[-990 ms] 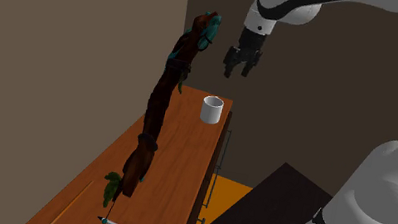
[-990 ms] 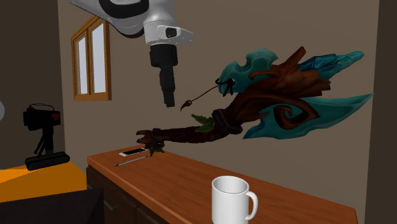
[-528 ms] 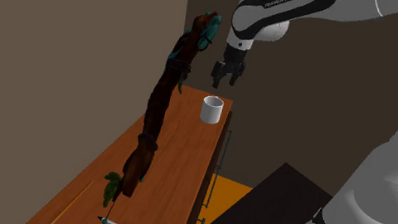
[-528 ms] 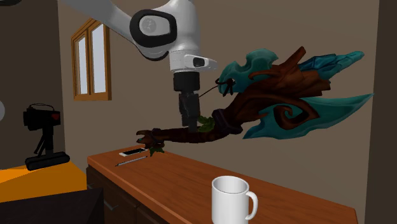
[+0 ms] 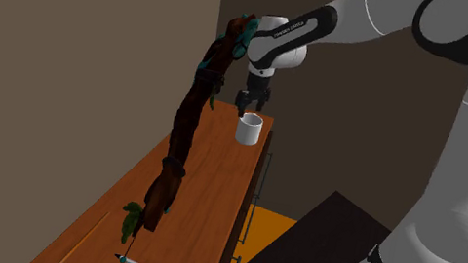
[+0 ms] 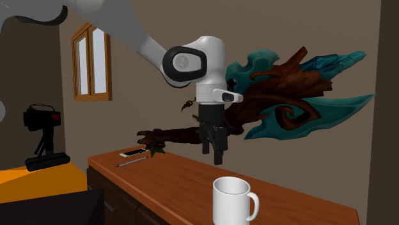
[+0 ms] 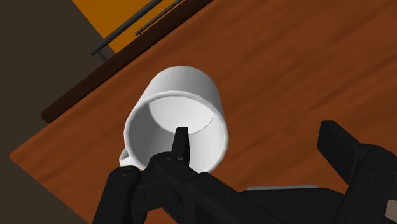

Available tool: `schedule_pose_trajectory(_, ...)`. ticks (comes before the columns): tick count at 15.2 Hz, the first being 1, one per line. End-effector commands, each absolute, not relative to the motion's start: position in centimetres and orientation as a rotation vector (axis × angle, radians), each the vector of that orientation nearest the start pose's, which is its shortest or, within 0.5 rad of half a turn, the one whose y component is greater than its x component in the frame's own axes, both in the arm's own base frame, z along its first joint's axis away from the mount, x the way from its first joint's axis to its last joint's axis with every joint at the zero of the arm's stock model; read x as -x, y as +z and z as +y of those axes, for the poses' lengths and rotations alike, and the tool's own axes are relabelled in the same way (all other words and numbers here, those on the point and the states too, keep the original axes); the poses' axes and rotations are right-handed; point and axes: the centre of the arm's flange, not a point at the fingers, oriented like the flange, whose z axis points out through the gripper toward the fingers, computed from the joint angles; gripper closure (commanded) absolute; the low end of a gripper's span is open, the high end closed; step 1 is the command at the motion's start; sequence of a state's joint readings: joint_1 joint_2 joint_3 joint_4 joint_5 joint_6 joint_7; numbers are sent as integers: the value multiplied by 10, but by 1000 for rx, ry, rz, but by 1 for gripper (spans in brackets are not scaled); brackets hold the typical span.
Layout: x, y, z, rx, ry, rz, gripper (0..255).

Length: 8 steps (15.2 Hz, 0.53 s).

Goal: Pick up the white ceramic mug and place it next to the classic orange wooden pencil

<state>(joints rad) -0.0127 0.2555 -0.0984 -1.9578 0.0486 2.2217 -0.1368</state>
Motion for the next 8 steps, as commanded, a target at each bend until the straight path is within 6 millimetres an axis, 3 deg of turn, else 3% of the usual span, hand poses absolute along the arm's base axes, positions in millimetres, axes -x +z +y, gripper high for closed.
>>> schedule_pose_trajectory(1, -620, 327, -68, 3138, 2, -14, 0)
schedule_pose_trajectory(4, -642, 299, -73, 3150, 29, -33, 0)
schedule_pose_trajectory(8, -641, 278, -73, 3150, 29, -33, 0)
